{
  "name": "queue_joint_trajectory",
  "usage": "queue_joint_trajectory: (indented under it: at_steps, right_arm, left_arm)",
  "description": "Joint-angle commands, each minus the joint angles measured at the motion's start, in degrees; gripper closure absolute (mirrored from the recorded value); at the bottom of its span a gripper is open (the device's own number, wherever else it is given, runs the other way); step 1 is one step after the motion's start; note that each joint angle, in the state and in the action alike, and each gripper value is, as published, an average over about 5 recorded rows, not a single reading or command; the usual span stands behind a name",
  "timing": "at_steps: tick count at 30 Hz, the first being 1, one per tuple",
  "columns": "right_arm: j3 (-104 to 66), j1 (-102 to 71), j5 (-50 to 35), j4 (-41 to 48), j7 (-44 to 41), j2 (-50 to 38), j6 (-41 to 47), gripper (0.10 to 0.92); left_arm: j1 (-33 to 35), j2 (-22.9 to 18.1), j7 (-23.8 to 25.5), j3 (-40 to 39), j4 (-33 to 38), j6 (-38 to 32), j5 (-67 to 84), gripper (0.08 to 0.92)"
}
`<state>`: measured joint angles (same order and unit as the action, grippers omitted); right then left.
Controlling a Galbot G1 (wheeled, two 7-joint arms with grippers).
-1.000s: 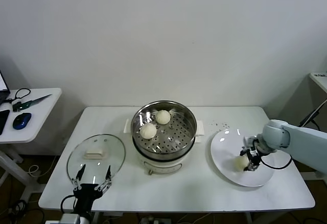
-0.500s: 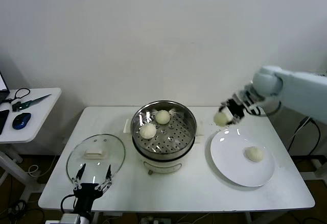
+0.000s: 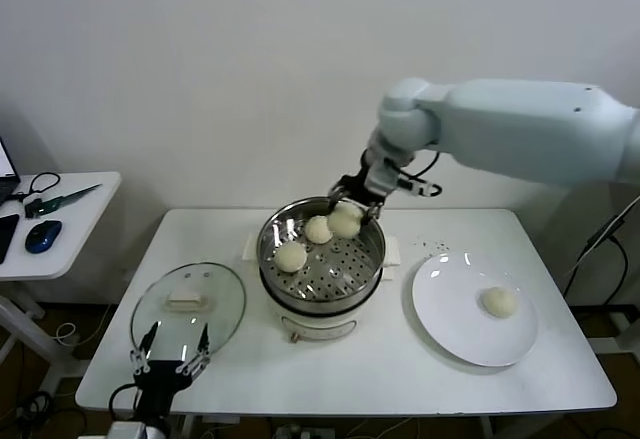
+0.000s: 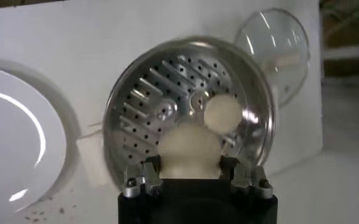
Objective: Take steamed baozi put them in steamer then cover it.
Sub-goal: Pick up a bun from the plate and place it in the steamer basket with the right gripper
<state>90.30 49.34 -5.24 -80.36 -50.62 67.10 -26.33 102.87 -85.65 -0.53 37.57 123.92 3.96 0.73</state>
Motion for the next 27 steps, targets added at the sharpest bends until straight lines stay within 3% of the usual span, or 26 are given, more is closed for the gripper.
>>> queue_joint_trajectory:
  at_steps: [1, 17, 24, 27]
  right_arm:
    - [0.1, -7.1, 7.7, 0.3, 1.5, 8.6, -4.8, 0.380]
    - [0.9, -12.7, 9.8, 2.7, 1.8, 8.4, -3.0, 0.375]
    - [1.0, -10.8, 7.2, 3.0, 0.8, 8.0, -3.0, 0.229]
    - [0.5, -8.1, 4.2, 3.4, -0.4, 7.0, -3.1, 0.206]
  left_arm:
    - [0.1, 0.0, 0.0, 0.1, 0.0, 0.0, 0.2, 0.177]
    - [-0.3, 0.3, 0.0, 0.5, -0.5, -0.1, 0.4, 0.177]
    - [0.0, 0.3, -0.1, 0.6, -0.4, -0.2, 0.4, 0.177]
    - [0.0, 0.2, -0.1, 0.4, -0.4, -0.3, 0.3, 0.177]
